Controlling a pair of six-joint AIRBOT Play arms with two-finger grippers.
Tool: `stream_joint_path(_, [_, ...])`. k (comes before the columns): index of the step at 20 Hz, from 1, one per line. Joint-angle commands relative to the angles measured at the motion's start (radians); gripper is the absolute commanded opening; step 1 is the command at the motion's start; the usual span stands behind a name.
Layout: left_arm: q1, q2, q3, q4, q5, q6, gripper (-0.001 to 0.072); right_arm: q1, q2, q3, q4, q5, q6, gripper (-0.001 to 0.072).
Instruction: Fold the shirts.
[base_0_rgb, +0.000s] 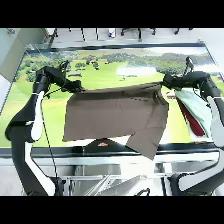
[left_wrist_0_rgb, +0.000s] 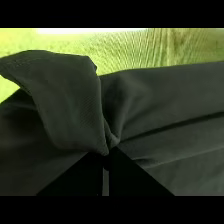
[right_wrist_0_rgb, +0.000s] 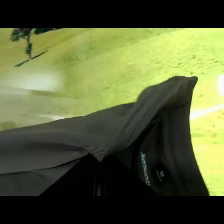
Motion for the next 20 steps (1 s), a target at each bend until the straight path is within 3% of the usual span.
stream_joint_path(1, [0.013, -0.100, 0.128, 0.010, -0.076, -0.060, 0.0014, -0.040, -0.131, 0.131, 0.043, 0.014, -0.022, 0.0022])
stream_joint_path(5, [0.011, 0.013, 0.031, 0.015, -0.262, -0.066, 0.0014, -0.038, -0.149, 0.273, 0.042, -0.003, -0.006, 0.0022])
stream_joint_path(7, [-0.010, 0.082, -0.003, 0.113, -0.315, -0.079, 0.0014, -0.040, -0.148, 0.291, 0.038, -0.031, 0.004, 0.0022])
stream_joint_path(13, [-0.073, 0.168, -0.003, 0.345, -0.057, -0.167, 0.0014, -0.040, -0.148, 0.291, -0.020, -0.143, 0.004, 0.0022])
stream_joint_path(20, [-0.128, 0.278, -0.230, 0.428, -0.123, -0.179, 0.0015, -0.036, -0.149, 0.283, -0.144, -0.206, 0.005, 0.0022])
